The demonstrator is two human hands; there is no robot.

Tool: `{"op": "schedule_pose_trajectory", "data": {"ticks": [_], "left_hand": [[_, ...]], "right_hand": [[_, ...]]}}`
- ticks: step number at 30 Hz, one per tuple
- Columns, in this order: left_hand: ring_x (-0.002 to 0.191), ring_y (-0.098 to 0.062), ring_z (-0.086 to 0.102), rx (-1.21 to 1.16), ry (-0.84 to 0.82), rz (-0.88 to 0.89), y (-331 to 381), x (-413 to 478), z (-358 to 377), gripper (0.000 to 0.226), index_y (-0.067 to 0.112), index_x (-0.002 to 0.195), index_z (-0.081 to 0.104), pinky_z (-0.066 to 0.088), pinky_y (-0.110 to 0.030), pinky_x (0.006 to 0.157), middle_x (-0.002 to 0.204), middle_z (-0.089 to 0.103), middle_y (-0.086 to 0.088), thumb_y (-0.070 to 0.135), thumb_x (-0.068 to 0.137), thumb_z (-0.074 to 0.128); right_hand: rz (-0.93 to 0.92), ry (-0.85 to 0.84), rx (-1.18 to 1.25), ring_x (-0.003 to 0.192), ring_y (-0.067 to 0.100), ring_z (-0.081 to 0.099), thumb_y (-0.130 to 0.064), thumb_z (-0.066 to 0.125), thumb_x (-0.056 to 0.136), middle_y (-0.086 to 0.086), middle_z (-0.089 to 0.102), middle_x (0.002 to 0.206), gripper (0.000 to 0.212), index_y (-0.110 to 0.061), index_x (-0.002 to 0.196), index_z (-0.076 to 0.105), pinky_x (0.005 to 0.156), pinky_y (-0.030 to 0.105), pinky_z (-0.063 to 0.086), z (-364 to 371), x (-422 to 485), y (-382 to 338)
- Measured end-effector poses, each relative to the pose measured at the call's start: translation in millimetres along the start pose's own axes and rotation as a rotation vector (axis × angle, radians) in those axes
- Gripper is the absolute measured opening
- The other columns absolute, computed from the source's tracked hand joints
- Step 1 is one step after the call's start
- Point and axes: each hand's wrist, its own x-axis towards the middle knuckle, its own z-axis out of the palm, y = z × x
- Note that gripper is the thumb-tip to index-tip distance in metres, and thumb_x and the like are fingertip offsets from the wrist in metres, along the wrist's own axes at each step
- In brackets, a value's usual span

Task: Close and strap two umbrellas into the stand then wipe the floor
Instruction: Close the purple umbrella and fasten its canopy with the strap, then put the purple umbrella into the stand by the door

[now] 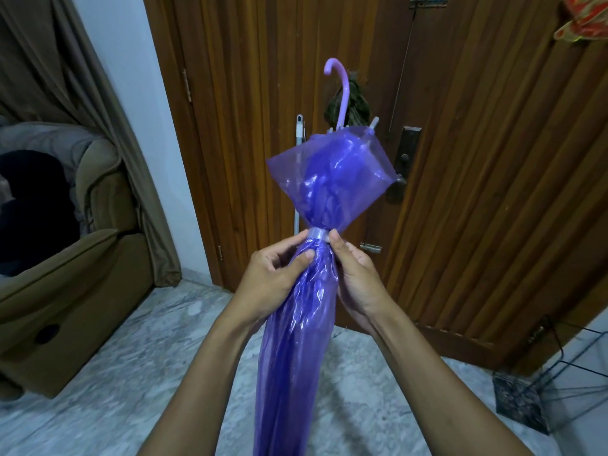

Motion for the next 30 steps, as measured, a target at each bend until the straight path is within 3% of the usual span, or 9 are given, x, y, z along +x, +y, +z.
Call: {"op": "schedule_pose_trajectory", "data": {"ticks": [2,5,9,12,16,20,26,28,30], "left_hand": [[0.104,-0.003,0.068,0.045,0.046,0.02,-4.3,8.6,4.7,0.04,0.021,0.13,0.062,0.053,-0.017,0.085,0.116,0.072,0.009,0.014,0.091,0.066],[0.096,0.01,0.066,0.161,0.128,0.07,-14.9,20.8,18.0,0.039,0.028,0.124,0.062,0.051,-0.01,0.085,0.106,0.07,0.019,0.013,0.089,0.07],[0.097,0.014,0.063,0.256,0.119,0.133,-33.2,29.2,51.6,0.043,0.024,0.126,0.063,0.046,-0.005,0.086,0.106,0.07,0.019,0.009,0.086,0.07],[0.109,0.005,0.062,0.296,0.037,0.195,-38.8,30.8,84.1,0.05,0.02,0.133,0.06,0.046,-0.011,0.095,0.12,0.069,0.01,0.01,0.084,0.069],[0.1,0.008,0.061,0.225,-0.072,0.163,-42.2,38.2,129.1,0.06,0.029,0.13,0.054,0.049,-0.008,0.084,0.113,0.065,0.017,0.019,0.077,0.08],[0.099,-0.01,0.066,0.09,-0.227,-0.014,-58.0,55.7,173.8,0.084,0.032,0.134,0.045,0.059,-0.032,0.083,0.111,0.064,0.008,0.038,0.063,0.089],[0.102,-0.008,0.07,0.019,-0.491,-0.099,-69.9,80.4,274.6,0.06,0.013,0.132,0.052,0.054,-0.02,0.083,0.119,0.07,-0.004,0.011,0.079,0.08],[0.104,-0.006,0.068,0.058,-0.503,-0.052,-74.3,87.2,317.1,0.058,0.014,0.13,0.053,0.054,-0.021,0.089,0.12,0.069,-0.001,0.016,0.079,0.08],[0.104,0.001,0.065,0.126,-0.509,-0.002,-80.8,90.7,363.1,0.055,0.019,0.127,0.053,0.051,-0.016,0.092,0.118,0.067,0.008,0.021,0.08,0.08]], "right_hand": [[-0.001,0.102,-0.154,0.105,0.024,0.07,-0.039,0.061,0.094,0.008,0.074,0.113,0.047,-0.009,0.13,0.059,0.089,0.035,0.057,-7.0,0.2,-8.4],[-0.061,0.304,-0.253,0.095,0.013,0.073,-0.042,0.066,0.09,-0.006,0.075,0.104,0.055,-0.019,0.137,0.049,0.086,0.036,0.059,-18.7,-0.2,-18.1],[-0.068,0.312,-0.399,0.096,0.011,0.073,-0.059,0.079,0.068,-0.004,0.075,0.107,0.086,-0.025,0.139,0.043,0.094,0.045,0.056,-28.6,6.4,-28.9],[-0.124,0.437,-0.501,0.093,0.012,0.073,-0.06,0.082,0.062,-0.003,0.075,0.104,0.071,-0.024,0.119,0.058,0.09,0.04,0.058,-46.1,13.3,-42.1],[-0.245,0.573,-0.559,0.074,-0.002,0.07,-0.03,0.07,0.09,-0.002,0.075,0.089,0.031,-0.006,0.11,0.067,0.071,0.015,0.05,-89.6,9.3,-69.9],[-0.276,0.664,-0.584,0.078,0.01,0.071,-0.033,0.065,0.094,0.001,0.076,0.085,0.027,-0.007,0.097,0.072,0.077,0.029,0.054,-144.9,-4.0,-98.8],[-0.279,0.708,-0.436,0.089,0.027,0.072,-0.035,0.061,0.096,0.006,0.076,0.095,0.018,-0.02,0.098,0.069,0.084,0.052,0.056,-237.4,-33.1,-137.5],[-0.304,0.783,-0.401,0.092,0.025,0.07,-0.031,0.061,0.095,0.003,0.073,0.1,0.01,-0.027,0.104,0.059,0.086,0.052,0.056,-272.7,-41.2,-152.5],[-0.277,0.872,-0.441,0.1,0.018,0.069,-0.036,0.062,0.091,-0.003,0.071,0.11,0.033,-0.029,0.12,0.047,0.093,0.042,0.053,-311.7,-52.6,-168.0]]}}
